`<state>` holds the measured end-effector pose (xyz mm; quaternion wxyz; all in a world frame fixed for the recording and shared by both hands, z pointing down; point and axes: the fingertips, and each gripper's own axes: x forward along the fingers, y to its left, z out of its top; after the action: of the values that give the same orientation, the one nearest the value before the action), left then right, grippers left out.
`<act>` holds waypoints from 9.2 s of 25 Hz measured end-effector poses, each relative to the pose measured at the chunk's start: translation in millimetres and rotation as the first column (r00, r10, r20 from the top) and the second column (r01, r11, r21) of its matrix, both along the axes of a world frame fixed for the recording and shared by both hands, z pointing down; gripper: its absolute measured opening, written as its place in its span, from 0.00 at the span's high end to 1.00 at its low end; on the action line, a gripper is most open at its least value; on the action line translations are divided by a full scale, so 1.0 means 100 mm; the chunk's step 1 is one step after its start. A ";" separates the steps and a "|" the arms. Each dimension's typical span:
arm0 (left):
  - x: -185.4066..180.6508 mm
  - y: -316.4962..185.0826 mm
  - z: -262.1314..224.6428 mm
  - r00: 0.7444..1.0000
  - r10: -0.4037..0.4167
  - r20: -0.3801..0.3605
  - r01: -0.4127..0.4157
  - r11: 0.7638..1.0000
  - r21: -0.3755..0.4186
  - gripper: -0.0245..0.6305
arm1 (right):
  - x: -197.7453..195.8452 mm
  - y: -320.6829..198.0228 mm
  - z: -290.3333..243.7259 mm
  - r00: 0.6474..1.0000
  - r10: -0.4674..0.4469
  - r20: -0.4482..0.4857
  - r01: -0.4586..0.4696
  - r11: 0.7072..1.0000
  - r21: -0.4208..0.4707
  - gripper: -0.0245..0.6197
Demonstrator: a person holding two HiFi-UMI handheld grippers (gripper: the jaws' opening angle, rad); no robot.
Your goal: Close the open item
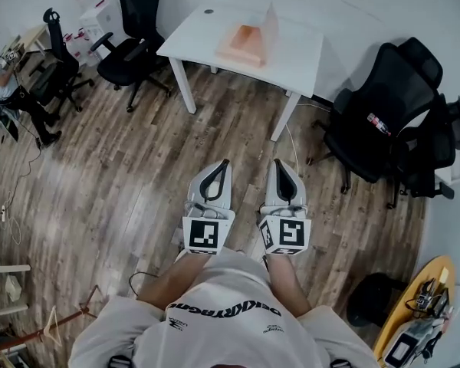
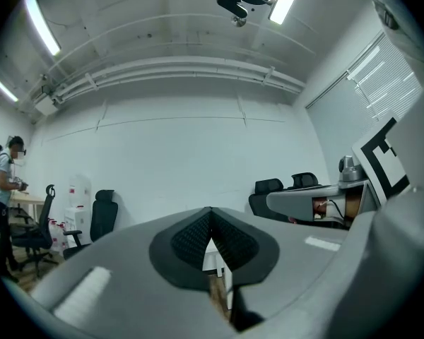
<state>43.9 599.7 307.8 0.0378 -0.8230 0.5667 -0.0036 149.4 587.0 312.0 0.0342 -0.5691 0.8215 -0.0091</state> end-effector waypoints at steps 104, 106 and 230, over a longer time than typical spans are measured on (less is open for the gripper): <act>-1.13 -8.10 2.32 0.999 0.026 0.046 0.005 0.829 -0.559 0.96 | 0.33 -7.60 1.84 0.970 0.226 -0.087 -0.240 0.846 -0.477 0.96; -1.14 -8.13 2.42 0.998 0.035 0.052 0.002 0.812 -0.583 0.96 | 0.31 -7.61 1.89 0.972 0.215 -0.091 -0.232 0.841 -0.488 0.96; -1.03 -8.11 3.50 0.917 0.309 -0.252 -0.371 0.433 -0.822 0.96 | -1.42 -7.95 3.15 0.957 -0.229 -0.176 0.006 0.625 -0.780 0.96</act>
<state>-59.3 -211.7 658.1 -0.3913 -0.8288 0.3133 -0.2488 7.3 -207.6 626.8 -0.3207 -0.4693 0.7709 -0.2875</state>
